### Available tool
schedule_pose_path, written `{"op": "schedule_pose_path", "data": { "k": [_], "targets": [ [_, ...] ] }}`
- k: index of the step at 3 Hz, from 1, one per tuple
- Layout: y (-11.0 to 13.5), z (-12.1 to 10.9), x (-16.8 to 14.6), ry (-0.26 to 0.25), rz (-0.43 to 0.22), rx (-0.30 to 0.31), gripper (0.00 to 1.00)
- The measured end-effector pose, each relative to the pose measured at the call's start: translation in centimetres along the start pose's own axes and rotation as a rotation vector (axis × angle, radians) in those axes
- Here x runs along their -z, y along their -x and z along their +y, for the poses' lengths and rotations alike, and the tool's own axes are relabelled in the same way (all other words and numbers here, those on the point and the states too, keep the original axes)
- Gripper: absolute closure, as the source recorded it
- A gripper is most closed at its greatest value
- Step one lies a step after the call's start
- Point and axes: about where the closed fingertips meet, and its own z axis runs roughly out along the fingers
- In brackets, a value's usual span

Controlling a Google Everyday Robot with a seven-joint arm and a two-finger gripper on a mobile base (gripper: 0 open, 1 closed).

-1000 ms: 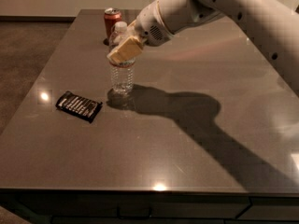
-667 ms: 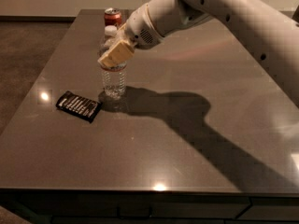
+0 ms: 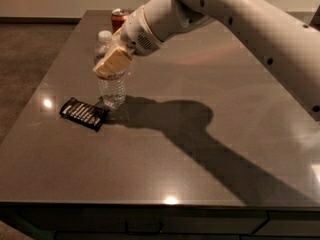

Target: Move water bottle near rxbar chocolate

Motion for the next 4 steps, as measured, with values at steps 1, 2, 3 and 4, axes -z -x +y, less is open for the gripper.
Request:
{"op": "schedule_pose_path", "data": {
  "k": [1,2,3,4],
  "targets": [
    [-0.10,0.43,-0.71,0.004,0.013,0.007,0.69],
    [0.15,0.40,-0.53,0.004,0.013,0.007,0.46],
    [0.19,0.39,-0.51,0.005,0.013,0.007,0.15],
    [0.20,0.40,-0.51,0.005,0.013,0.008,0.00]
  ]
}}
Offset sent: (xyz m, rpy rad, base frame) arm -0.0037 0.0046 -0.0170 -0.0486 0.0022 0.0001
